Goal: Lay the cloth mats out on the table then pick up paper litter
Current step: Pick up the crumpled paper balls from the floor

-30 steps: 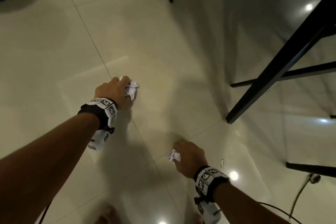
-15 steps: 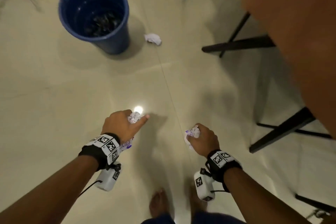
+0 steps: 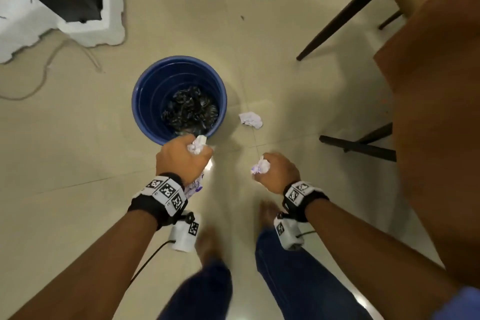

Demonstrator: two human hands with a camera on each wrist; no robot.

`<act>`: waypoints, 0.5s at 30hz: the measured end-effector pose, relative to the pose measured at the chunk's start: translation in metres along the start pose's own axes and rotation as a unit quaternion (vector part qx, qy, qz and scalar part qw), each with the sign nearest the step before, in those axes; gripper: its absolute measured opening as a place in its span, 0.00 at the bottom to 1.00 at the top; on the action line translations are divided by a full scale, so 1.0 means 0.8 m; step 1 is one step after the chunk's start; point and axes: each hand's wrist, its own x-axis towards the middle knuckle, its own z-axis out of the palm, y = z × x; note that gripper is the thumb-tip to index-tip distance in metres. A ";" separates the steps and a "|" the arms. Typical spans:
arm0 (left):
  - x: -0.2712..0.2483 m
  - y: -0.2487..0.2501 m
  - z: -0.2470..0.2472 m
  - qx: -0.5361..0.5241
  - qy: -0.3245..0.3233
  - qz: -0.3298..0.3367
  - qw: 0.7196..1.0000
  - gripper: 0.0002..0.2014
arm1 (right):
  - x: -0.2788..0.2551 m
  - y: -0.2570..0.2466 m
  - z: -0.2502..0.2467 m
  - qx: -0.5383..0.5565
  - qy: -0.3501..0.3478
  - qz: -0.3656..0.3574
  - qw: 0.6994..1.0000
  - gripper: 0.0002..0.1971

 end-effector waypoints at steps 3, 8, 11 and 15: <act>0.058 -0.003 0.007 -0.026 0.023 0.034 0.999 0.14 | 0.093 -0.009 0.006 -0.052 -0.019 -0.011 0.998 0.24; 0.155 -0.035 0.011 -0.040 0.042 0.096 0.994 0.14 | 0.240 -0.009 0.049 -0.155 0.029 -0.040 0.987 0.21; 0.201 -0.057 0.014 -0.032 0.041 0.106 0.993 0.13 | 0.295 -0.002 0.081 -0.174 0.055 -0.018 0.983 0.18; 0.233 -0.075 0.020 -0.020 0.037 0.086 0.995 0.12 | 0.305 0.006 0.109 -0.179 0.067 -0.005 0.982 0.10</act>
